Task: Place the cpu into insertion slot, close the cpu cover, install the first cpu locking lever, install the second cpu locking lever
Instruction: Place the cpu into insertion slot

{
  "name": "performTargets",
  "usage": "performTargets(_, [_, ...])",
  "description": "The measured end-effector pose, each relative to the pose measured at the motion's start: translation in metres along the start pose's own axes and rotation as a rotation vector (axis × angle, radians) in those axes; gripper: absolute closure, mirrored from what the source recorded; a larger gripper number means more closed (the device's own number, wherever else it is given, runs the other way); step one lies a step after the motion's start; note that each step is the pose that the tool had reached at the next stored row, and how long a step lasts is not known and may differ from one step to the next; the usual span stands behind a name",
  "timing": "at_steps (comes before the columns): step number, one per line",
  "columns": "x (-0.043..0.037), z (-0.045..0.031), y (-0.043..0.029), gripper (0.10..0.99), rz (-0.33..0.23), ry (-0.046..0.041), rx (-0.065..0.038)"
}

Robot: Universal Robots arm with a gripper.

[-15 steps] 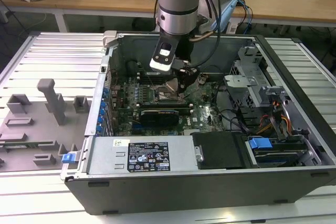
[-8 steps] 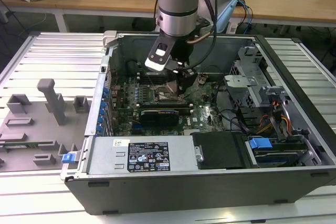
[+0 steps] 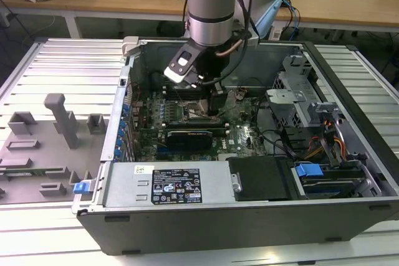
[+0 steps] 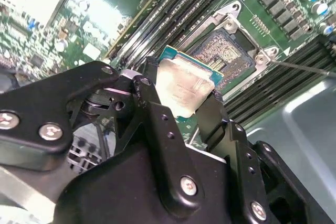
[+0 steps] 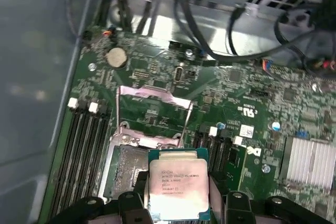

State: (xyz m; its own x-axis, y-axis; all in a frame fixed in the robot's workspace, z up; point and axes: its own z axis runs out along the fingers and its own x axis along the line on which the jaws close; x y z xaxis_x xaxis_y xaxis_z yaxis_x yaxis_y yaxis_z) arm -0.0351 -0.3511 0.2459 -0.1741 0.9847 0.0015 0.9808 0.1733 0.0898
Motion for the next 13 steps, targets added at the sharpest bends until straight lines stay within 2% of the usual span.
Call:
performTargets(3, [0.0, 0.0014, -0.0001, 0.545, 0.051, -0.0046, 0.0])
performTargets(5, [0.0, 0.003, -0.0003, 0.545, 0.106, -0.0095, 0.0])
performTargets(9, [0.0033, 0.0053, -0.0001, 0.545, 0.121, -0.0111, 0.0])
performTargets(13, [0.0123, 0.0085, 0.0, 0.545, 0.122, -0.0121, 0.0])
